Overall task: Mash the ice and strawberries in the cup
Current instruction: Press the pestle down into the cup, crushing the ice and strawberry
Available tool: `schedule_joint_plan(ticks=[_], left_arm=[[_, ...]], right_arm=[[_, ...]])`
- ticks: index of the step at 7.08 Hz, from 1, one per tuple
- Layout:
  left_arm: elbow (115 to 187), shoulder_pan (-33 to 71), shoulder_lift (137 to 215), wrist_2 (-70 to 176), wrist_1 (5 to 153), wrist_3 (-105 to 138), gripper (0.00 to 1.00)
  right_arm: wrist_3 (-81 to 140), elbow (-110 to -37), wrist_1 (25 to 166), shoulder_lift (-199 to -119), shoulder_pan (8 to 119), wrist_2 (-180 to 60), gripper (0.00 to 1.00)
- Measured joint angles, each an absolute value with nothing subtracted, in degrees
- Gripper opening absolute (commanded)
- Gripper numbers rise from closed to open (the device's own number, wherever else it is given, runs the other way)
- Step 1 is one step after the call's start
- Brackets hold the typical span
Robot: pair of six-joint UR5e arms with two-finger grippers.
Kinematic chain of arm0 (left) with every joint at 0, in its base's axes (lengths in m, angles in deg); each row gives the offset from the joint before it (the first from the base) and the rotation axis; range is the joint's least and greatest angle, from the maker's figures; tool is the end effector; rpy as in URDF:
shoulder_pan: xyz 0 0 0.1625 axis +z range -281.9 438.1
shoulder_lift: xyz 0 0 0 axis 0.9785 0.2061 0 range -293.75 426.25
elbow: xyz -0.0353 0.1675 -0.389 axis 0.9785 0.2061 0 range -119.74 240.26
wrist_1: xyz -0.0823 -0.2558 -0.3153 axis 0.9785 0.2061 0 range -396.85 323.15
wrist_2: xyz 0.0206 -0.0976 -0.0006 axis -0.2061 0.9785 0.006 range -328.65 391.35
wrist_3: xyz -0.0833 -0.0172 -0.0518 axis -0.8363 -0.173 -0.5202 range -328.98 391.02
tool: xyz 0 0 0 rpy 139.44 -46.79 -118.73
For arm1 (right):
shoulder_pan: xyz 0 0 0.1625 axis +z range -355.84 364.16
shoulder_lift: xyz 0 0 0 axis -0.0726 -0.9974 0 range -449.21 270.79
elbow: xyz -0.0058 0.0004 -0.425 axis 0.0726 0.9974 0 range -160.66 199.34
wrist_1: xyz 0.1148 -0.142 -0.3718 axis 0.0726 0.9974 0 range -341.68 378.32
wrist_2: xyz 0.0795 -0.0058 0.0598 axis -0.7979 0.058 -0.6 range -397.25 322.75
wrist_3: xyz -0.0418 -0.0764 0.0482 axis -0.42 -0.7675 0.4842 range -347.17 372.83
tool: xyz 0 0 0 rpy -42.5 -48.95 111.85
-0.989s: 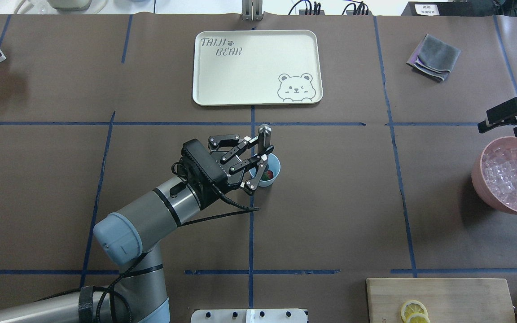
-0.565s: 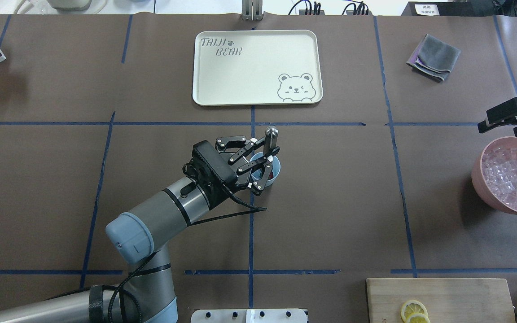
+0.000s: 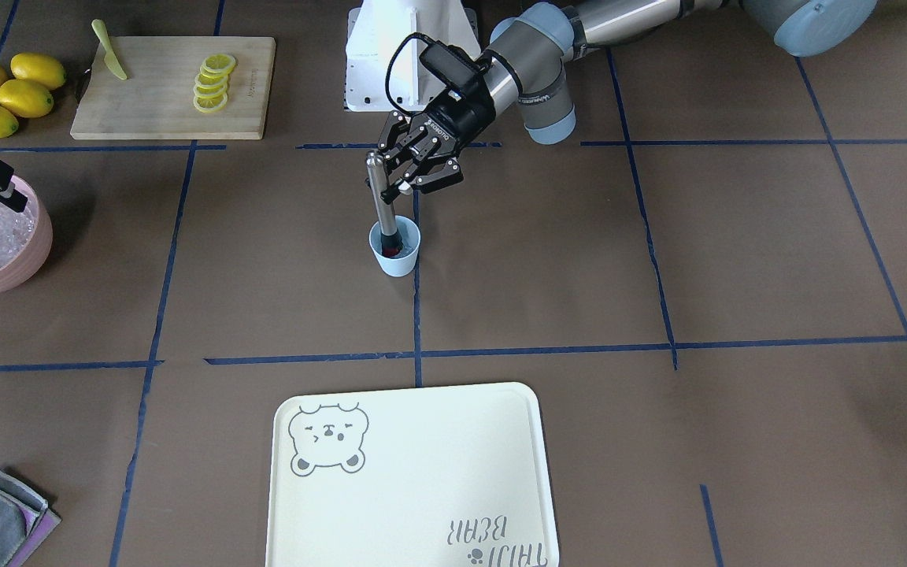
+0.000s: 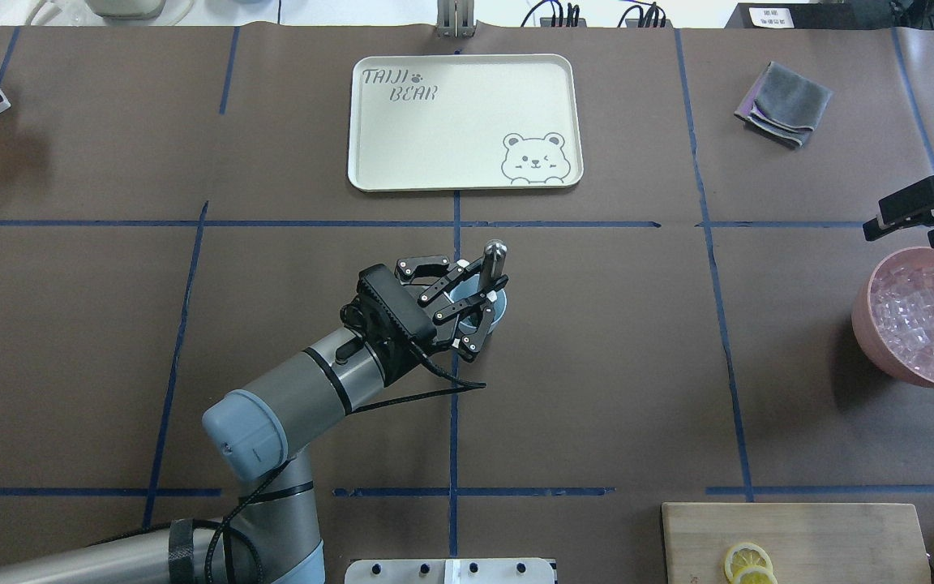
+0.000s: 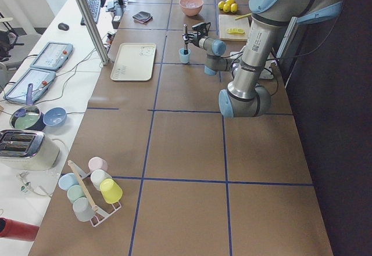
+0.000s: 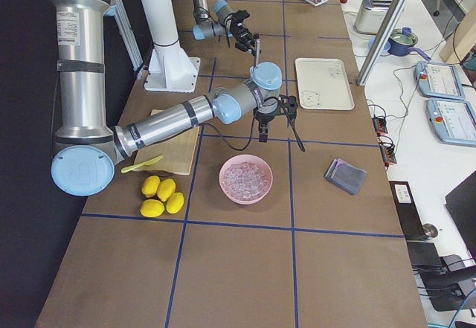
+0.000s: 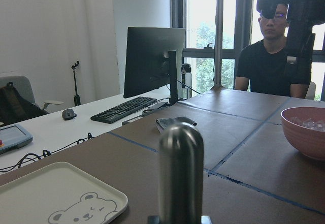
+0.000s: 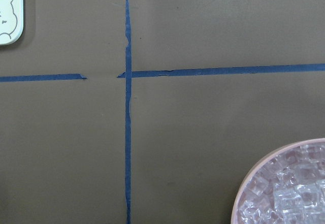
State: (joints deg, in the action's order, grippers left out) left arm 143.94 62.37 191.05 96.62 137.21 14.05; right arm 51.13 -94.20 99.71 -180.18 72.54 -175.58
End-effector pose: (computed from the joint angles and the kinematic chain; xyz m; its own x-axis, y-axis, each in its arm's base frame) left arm 0.5615 -0.3399 0.1976 0.4836 0.7664 -0.4229 0.5334 0.1251 0.8366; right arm -0.1200 -0.4628 0.4419 0.5687 0.0184 0.8224 -0.0471 0.9988 0.0102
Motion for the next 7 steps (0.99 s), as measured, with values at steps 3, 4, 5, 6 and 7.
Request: schedule_joint_plan(ticks=[3,4,5,6,7], left_arm=[[143.6,62.7,190.9,96.6,137.3,14.0,0.03],[143.6,62.8,190.8,96.6,137.4,14.0,0.03],[143.6,62.8,190.7,96.6,137.5,14.0,0.02],[143.6,62.9,190.7,96.7,137.6,14.0,0.01],[143.8,62.9,190.8,96.7,137.6,14.0,0.0]], right_arm=[[51.1,-94.0,99.7,-180.2,72.5,-175.5,1.0],[51.1,-94.0,99.7,-180.2,72.5,-175.5,1.0],[51.1,-94.0,99.7,-180.2,72.5,-175.5,1.0],[51.1,-94.0,99.7,-180.2,72.5,-175.5,1.0],[51.1,-94.0,99.7,-180.2,72.5,-175.5,1.0]])
